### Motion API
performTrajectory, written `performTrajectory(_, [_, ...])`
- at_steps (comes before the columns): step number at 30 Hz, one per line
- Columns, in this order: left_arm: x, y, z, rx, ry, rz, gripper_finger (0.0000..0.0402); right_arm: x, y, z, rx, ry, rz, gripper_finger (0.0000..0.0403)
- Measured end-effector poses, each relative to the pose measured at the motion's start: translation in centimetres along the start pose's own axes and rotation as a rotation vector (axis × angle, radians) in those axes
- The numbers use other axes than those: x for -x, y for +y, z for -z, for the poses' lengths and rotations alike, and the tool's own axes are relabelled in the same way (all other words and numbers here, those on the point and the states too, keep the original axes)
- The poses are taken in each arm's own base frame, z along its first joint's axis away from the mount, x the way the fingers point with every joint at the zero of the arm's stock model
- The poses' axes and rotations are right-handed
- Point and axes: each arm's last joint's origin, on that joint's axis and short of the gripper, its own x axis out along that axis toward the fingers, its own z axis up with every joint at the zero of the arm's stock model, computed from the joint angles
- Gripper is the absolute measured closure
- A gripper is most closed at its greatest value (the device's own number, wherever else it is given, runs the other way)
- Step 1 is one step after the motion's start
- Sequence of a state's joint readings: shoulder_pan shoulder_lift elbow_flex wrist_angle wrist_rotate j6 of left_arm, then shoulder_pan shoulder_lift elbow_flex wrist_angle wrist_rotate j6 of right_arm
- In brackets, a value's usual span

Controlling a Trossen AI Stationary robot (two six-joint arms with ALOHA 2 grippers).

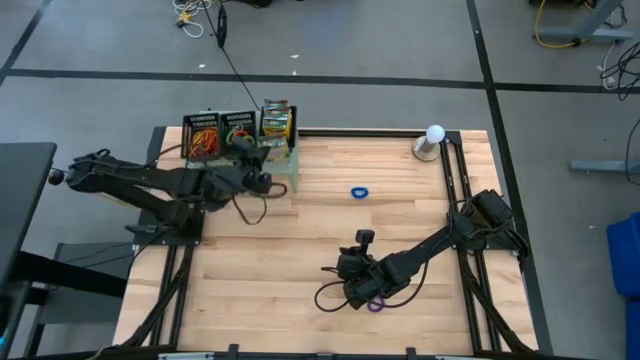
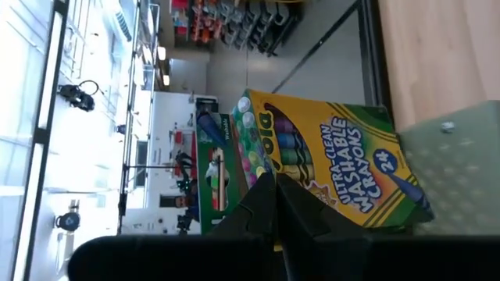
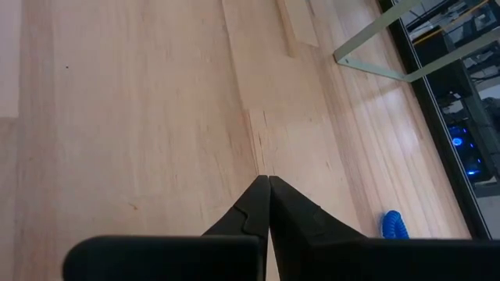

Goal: Pick & Place Office Desk Supplies
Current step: Put the crayon box into the right black bin on the shelf

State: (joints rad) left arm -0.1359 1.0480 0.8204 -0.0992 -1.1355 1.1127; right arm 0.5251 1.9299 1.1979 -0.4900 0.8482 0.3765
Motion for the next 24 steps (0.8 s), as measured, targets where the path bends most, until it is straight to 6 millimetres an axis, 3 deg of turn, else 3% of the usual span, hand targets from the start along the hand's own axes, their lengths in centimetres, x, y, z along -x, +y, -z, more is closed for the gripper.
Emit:
performTrajectory(8, [-1.9,1.9,0.5,0.035,-0.08,-0.044,0.0395,0.0,0.0,0.0,0.0,0.001,0.001,0.0392])
performTrajectory(24, [-4.2,1.7,2.1,-0.024,-0.026,-0.031,0.0395,0.0,0.0,0.0,0.0,0.001,0.001,0.0392])
